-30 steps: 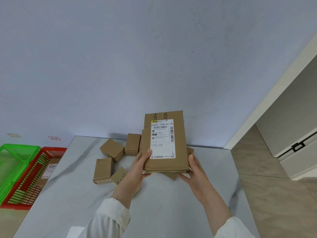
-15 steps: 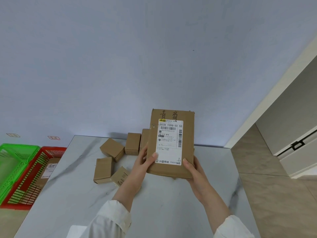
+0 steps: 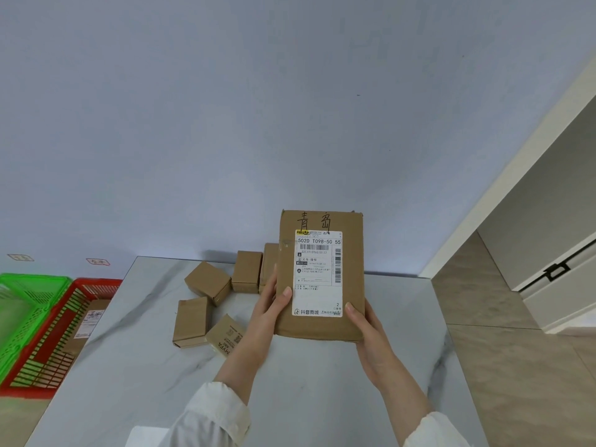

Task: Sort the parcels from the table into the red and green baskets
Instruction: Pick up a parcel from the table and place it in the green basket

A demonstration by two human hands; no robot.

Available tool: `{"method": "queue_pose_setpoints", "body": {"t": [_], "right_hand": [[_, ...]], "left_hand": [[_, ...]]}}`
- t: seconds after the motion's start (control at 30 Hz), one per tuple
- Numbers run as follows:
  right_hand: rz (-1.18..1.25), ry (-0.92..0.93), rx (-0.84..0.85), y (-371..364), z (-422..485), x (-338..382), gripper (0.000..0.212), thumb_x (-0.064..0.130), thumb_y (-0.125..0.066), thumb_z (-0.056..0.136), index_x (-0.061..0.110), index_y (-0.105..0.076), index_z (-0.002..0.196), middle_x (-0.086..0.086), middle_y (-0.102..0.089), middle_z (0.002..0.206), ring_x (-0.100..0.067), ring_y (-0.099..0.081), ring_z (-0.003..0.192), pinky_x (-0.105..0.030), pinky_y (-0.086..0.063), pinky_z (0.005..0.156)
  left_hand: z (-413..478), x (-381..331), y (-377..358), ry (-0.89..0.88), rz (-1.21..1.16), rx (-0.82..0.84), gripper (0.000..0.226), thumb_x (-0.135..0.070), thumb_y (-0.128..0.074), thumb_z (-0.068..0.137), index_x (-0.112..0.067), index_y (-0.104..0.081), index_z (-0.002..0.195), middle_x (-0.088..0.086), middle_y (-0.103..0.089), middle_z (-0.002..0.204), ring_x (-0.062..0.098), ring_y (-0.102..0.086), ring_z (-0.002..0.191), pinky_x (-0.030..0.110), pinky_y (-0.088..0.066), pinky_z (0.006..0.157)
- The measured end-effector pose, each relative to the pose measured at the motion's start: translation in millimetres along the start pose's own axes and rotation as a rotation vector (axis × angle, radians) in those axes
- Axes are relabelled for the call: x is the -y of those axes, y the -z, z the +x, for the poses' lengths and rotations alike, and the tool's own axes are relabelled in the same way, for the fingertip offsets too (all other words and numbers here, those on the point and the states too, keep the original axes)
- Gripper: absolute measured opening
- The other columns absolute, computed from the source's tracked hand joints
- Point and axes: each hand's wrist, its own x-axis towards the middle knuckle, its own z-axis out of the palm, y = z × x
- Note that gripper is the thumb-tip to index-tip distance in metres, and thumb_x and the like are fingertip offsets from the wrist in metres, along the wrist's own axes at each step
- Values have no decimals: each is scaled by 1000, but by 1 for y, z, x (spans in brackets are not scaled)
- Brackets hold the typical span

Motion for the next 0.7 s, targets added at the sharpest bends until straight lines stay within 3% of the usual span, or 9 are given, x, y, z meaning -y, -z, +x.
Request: {"method": "queue_pose_setpoints", "body": {"t": [0.1, 0.3, 0.53, 0.7], "right_hand": [[29, -7, -20, -3, 0, -1, 62, 38, -69, 76, 26, -48, 134, 10, -66, 120, -7, -60, 112, -31, -42, 101], [29, -47, 13, -4, 1, -11, 64, 43, -57, 75, 28, -45, 136, 10, -62, 127, -8, -55, 120, -35, -36, 109], [30, -168, 133, -37, 3, -46, 65, 43, -59, 74, 26, -46, 135, 9, -62, 126, -8, -55, 118, -25, -41, 97], [-39, -248, 256, -102, -5, -69, 40, 35, -56, 83, 32, -50, 123, 14, -66, 114, -1, -59, 106, -22, -44, 87]], "left_hand": [[-1, 4, -2, 1, -17, -4, 73, -53, -64, 77, -39, -34, 142, -11, -51, 139, 8, -49, 126, 22, -42, 95], [-9, 13, 2, 19, -20, -20, 78, -59, -61, 70, -41, -35, 141, -13, -53, 138, 7, -49, 126, 32, -38, 107], [-44, 34, 39, 66, -83, -235, 71, -57, -58, 73, -36, -42, 139, -13, -59, 130, 8, -52, 123, 32, -39, 105], [-93, 34, 97, 37, -111, -389, 78, -61, -59, 71, -35, -38, 141, -12, -59, 130, 9, -54, 121, 33, -41, 104]]}}
